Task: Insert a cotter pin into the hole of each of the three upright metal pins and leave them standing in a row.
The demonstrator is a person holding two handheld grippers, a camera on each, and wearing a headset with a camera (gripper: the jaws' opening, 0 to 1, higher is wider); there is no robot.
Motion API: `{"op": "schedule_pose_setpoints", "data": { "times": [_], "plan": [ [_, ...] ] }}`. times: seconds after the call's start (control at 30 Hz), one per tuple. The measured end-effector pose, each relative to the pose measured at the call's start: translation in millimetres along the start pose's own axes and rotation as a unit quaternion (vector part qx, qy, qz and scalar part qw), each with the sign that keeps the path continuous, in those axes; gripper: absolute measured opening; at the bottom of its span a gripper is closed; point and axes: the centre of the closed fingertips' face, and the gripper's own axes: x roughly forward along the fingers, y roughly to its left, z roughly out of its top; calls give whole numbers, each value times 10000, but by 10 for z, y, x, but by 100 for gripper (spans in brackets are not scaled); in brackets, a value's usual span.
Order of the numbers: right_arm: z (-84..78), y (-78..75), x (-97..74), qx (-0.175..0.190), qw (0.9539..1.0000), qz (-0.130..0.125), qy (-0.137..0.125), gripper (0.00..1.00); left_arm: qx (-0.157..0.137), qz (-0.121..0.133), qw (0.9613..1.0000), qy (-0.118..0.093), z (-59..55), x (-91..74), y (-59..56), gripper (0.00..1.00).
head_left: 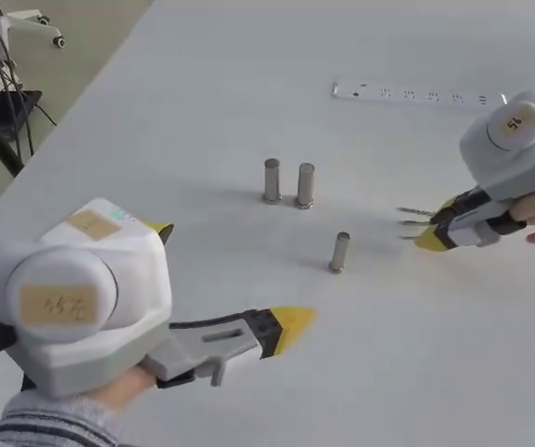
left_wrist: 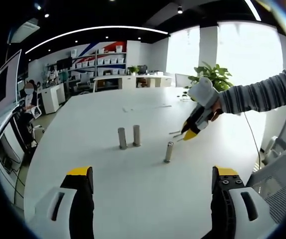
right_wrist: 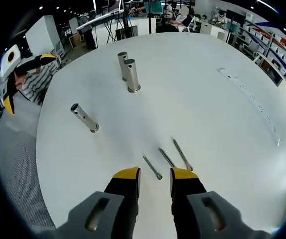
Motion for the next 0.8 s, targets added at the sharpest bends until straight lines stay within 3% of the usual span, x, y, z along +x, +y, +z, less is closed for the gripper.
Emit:
{"op": "schedule_pose_setpoints", "data": {
  "times": [0.23,0.67,0.8],
  "plan": [
    [-35,46,69,-458,9981,180,367,13,-54,-13,10000,29,-31,27,33,99],
    [-47,23,80,-852,9946,206,556,8,-107,-27,9999,45,-53,35,72,97],
    [-41,8,77,-1234,9904,164,604,10,-82,-33,10000,46,-45,31,70,97]
  ]
}}
